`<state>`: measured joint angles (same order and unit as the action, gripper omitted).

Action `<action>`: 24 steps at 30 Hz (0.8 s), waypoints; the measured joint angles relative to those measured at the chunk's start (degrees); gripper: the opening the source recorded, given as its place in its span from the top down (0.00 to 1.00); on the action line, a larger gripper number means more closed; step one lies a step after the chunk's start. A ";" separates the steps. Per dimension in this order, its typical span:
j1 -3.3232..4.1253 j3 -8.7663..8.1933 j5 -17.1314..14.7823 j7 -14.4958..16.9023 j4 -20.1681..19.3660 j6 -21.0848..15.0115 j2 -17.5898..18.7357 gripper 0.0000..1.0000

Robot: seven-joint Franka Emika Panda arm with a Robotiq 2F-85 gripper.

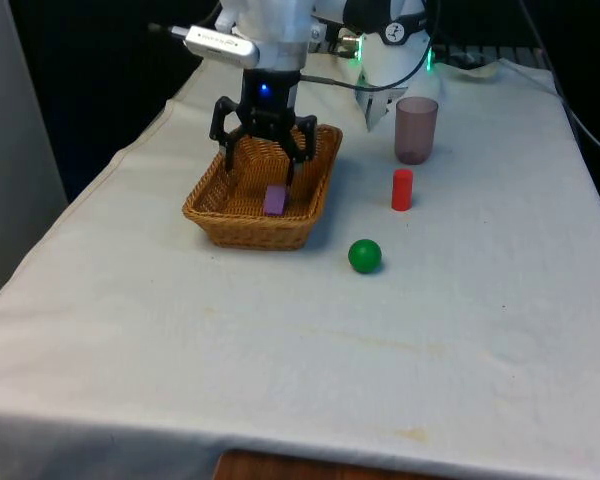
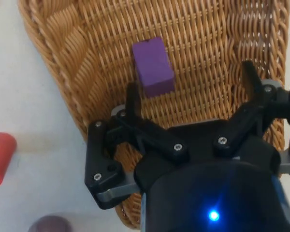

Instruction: Pick up the triangular block and place it into the basket.

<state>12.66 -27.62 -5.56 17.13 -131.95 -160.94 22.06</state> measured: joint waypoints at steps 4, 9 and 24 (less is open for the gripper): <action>0.00 -0.23 0.06 0.29 -0.40 2.23 -2.86 0.00; 0.00 -0.52 0.11 0.52 -0.97 3.50 -5.39 0.00; 0.00 -0.74 0.06 0.69 -1.72 7.96 -11.00 0.00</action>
<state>12.66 -28.36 -5.50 17.82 -133.67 -152.98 11.06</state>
